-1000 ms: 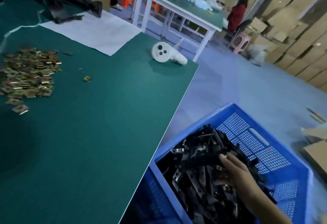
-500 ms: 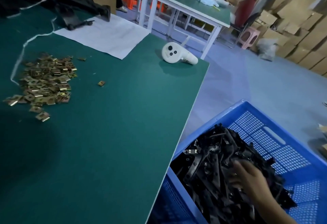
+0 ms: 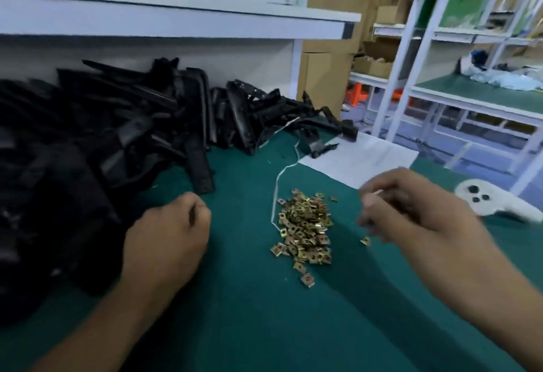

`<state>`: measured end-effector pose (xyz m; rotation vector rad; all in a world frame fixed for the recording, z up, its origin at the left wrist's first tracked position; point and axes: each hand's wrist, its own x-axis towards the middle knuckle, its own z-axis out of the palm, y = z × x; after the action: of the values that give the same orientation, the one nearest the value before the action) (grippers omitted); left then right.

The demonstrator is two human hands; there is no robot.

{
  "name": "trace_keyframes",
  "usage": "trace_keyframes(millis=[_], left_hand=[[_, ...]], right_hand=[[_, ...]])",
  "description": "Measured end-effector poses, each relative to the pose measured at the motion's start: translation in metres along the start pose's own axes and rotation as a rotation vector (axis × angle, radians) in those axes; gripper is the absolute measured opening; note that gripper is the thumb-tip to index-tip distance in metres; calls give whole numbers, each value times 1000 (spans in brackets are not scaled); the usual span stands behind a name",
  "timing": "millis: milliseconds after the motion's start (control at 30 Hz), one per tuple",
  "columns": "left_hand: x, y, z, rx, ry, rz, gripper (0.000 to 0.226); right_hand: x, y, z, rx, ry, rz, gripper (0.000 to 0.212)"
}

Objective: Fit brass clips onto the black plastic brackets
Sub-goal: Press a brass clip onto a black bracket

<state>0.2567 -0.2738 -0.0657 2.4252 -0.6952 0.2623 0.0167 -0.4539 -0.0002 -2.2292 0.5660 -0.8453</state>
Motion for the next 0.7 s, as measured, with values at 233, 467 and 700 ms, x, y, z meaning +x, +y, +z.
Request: trace_keyframes(millis=[233,467,700], left_hand=[[0,-6,3,35,210,-33,28],[3,-9,-1,-47,228,-42,22],[7,-13,3,-205,217,15,35]], right_hand=[[130,-43,165,-257,-299,12,40],[176,-45,233,-342,-389,61,45],[132,-39,180,-281,-211,2,39]])
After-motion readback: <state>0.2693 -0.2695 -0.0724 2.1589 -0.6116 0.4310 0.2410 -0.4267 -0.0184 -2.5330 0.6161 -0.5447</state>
